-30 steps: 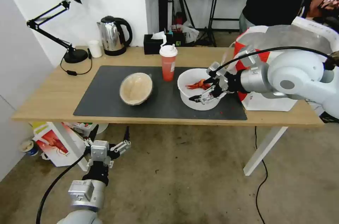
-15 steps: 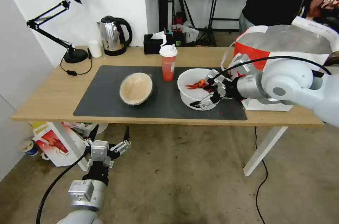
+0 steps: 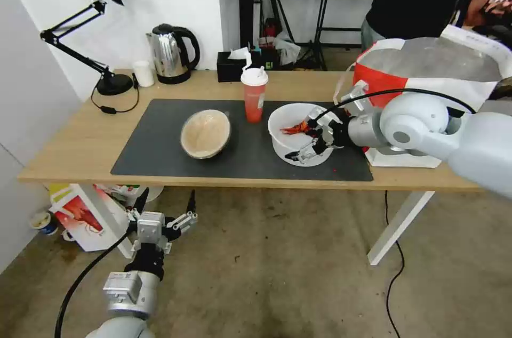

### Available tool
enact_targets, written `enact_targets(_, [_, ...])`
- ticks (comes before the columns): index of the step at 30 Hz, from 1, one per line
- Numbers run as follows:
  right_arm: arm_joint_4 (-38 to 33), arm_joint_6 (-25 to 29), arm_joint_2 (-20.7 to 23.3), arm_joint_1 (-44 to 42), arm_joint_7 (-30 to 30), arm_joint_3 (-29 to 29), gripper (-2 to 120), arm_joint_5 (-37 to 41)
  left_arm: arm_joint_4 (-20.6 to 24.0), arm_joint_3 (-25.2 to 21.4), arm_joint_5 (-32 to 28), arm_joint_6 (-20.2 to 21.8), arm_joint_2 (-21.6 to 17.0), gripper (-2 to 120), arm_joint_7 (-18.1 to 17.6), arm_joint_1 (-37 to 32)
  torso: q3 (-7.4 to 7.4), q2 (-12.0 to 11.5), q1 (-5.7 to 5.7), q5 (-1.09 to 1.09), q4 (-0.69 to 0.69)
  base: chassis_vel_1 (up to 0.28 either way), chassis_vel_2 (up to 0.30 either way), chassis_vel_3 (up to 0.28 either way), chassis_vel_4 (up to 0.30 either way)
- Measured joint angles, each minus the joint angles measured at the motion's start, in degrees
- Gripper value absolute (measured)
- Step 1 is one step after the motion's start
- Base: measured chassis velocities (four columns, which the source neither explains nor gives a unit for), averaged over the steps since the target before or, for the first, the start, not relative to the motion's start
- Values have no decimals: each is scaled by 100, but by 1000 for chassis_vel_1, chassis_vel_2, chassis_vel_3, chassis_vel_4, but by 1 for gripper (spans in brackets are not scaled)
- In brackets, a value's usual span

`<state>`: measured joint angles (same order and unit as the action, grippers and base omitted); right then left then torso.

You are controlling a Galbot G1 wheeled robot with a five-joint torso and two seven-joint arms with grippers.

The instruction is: Pick up the trash from the table and place it into the takeout bag.

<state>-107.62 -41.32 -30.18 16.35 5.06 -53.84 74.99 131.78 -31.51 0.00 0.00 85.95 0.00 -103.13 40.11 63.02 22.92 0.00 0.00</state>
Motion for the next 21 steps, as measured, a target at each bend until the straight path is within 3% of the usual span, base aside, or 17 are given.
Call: enact_targets(21, [332, -1, -334, -51, -8, -65, 100, -250, 0, 0, 0, 0, 0, 100, 0, 0, 0, 0, 0, 0, 0, 0, 0, 0, 0])
